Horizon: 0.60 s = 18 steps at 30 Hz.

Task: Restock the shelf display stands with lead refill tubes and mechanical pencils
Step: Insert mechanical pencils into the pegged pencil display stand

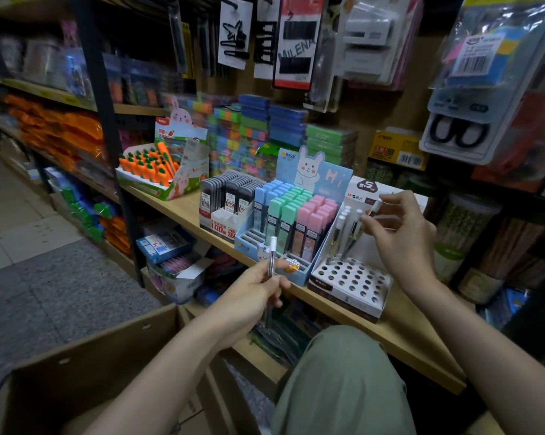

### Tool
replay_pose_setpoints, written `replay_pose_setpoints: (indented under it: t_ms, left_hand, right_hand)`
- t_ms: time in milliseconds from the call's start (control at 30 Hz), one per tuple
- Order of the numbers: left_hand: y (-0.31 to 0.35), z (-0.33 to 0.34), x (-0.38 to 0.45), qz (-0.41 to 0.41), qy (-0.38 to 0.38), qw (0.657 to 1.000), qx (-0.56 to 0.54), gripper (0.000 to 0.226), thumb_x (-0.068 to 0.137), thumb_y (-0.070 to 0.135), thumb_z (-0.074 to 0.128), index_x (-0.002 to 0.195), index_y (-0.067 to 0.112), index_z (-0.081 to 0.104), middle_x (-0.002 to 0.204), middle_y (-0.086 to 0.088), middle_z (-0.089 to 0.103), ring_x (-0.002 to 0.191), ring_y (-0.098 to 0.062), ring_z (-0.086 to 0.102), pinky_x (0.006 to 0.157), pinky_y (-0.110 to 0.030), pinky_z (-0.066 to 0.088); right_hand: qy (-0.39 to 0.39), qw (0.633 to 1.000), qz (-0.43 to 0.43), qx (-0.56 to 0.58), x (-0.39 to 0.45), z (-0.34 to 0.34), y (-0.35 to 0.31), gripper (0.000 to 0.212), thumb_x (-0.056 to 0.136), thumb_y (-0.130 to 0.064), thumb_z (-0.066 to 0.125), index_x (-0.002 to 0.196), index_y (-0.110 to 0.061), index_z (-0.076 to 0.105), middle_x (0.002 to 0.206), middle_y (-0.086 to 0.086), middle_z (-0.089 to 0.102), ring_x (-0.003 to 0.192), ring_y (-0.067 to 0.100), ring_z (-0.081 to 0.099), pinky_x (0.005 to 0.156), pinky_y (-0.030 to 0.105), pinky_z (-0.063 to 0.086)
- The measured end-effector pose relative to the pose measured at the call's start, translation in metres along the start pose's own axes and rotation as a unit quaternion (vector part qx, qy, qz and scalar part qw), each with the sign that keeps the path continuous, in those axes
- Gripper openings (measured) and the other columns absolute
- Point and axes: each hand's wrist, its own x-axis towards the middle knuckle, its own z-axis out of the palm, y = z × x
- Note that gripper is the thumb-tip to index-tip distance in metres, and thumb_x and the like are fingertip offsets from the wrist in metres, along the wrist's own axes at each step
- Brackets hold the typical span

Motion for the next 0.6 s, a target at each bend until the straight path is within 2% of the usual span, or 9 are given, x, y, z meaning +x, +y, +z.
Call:
replay_pose_setpoints:
  t_ms: [67, 167, 267, 300, 367, 433, 533, 600]
  left_hand:
    - [-0.002, -0.001, 0.0, 0.016, -0.019, 1.0, -0.011, 0.03, 0.102, 0.006, 0.039, 0.124, 0.021, 0.054, 0.082, -0.001, 0.06, 0.071, -0.011, 0.053, 0.07, -0.025, 0.048]
    - [-0.004, -0.001, 0.001, 0.032, -0.041, 0.998, -0.029, 0.029, 0.103, 0.014, 0.041, 0.125, 0.03, 0.051, 0.072, 0.003, 0.058, 0.059, -0.009, 0.047, 0.059, -0.025, 0.045]
    - [-0.009, -0.001, 0.004, 0.032, -0.029, 0.998, -0.035, 0.029, 0.104, 0.018, 0.041, 0.124, 0.033, 0.053, 0.067, 0.008, 0.051, 0.057, -0.008, 0.038, 0.055, -0.022, 0.035]
    - [-0.01, -0.001, 0.005, 0.028, -0.015, 0.999, -0.035, 0.028, 0.104, 0.018, 0.041, 0.123, 0.033, 0.055, 0.068, 0.008, 0.051, 0.058, -0.007, 0.038, 0.057, -0.022, 0.035]
    - [-0.013, -0.002, 0.008, 0.011, 0.014, 0.999, -0.049, 0.029, 0.103, 0.016, 0.041, 0.121, 0.033, 0.057, 0.071, 0.008, 0.053, 0.061, -0.006, 0.042, 0.06, -0.022, 0.038]
    - [-0.013, -0.002, 0.011, 0.005, 0.027, 0.998, -0.06, 0.033, 0.102, 0.009, 0.04, 0.121, 0.029, 0.058, 0.074, 0.006, 0.056, 0.064, -0.006, 0.046, 0.063, -0.022, 0.04]
    - [-0.013, -0.001, 0.011, 0.023, 0.011, 0.998, -0.058, 0.034, 0.102, 0.002, 0.039, 0.121, 0.022, 0.059, 0.078, 0.006, 0.059, 0.069, -0.005, 0.051, 0.066, -0.021, 0.045]
    - [-0.012, 0.0, 0.008, 0.036, -0.011, 0.999, -0.039, 0.031, 0.1, 0.004, 0.044, 0.119, 0.022, 0.062, 0.08, 0.007, 0.063, 0.073, -0.005, 0.057, 0.069, -0.018, 0.048]
  right_hand:
    - [-0.003, 1.0, -0.003, -0.005, 0.001, 0.001, 0.001, 0.034, 0.08, -0.022, 0.078, 0.1, -0.033, 0.054, 0.089, -0.011, 0.067, 0.082, 0.005, 0.067, 0.076, 0.036, 0.059]
    - [-0.009, 1.0, -0.004, -0.011, 0.004, 0.003, 0.001, 0.032, 0.08, -0.021, 0.079, 0.101, -0.028, 0.056, 0.085, -0.015, 0.064, 0.079, 0.001, 0.066, 0.073, 0.028, 0.057]
    - [-0.007, 1.0, 0.002, -0.013, 0.005, 0.005, 0.0, 0.033, 0.078, -0.018, 0.08, 0.097, -0.027, 0.055, 0.081, -0.022, 0.06, 0.073, -0.012, 0.061, 0.066, 0.004, 0.046]
    - [-0.007, 1.0, 0.004, -0.013, 0.005, 0.005, 0.0, 0.033, 0.078, -0.018, 0.08, 0.096, -0.028, 0.054, 0.08, -0.022, 0.059, 0.072, -0.012, 0.06, 0.063, 0.001, 0.043]
    - [-0.011, 1.0, 0.003, -0.019, 0.006, 0.005, 0.0, 0.032, 0.078, -0.018, 0.081, 0.094, -0.028, 0.054, 0.08, -0.021, 0.06, 0.073, -0.009, 0.061, 0.062, 0.001, 0.043]
    - [-0.023, 0.999, 0.0, -0.036, 0.007, 0.006, -0.001, 0.03, 0.079, -0.02, 0.08, 0.093, -0.028, 0.055, 0.082, -0.02, 0.06, 0.076, -0.005, 0.062, 0.063, 0.007, 0.046]
    - [-0.053, 0.996, -0.004, -0.077, 0.006, 0.01, -0.001, 0.023, 0.082, -0.023, 0.076, 0.095, -0.027, 0.057, 0.08, -0.02, 0.058, 0.076, 0.004, 0.063, 0.069, 0.023, 0.053]
    - [-0.052, 0.995, -0.009, -0.088, 0.005, 0.012, -0.001, 0.019, 0.084, -0.023, 0.074, 0.094, -0.026, 0.059, 0.078, -0.02, 0.057, 0.077, 0.006, 0.062, 0.07, 0.027, 0.053]
